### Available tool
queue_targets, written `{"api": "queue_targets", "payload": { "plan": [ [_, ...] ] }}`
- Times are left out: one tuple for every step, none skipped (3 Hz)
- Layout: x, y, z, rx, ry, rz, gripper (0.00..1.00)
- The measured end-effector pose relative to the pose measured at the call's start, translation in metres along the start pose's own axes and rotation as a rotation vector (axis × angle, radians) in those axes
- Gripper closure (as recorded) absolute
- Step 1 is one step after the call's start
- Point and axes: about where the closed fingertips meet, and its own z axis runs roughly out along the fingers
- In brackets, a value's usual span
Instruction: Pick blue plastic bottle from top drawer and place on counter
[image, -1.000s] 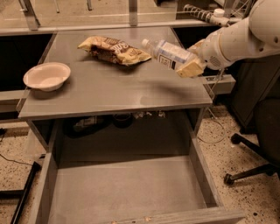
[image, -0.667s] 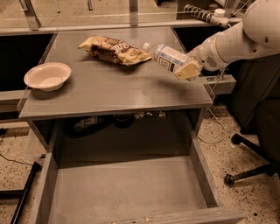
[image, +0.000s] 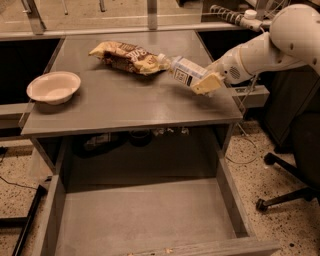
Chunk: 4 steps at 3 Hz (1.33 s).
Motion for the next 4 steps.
{"api": "queue_targets", "payload": {
  "plan": [
    [0.001,0.001,0.008,-0.025,0.006,0.014,1.00],
    [0.006,0.003,0.013,-0.009,0.063,0.025,1.00],
    [0.013,0.005,0.015,0.014,0.112,0.036,1.00],
    [0.013,0.005,0.015,0.014,0.112,0.035,0.81]
  ]
}}
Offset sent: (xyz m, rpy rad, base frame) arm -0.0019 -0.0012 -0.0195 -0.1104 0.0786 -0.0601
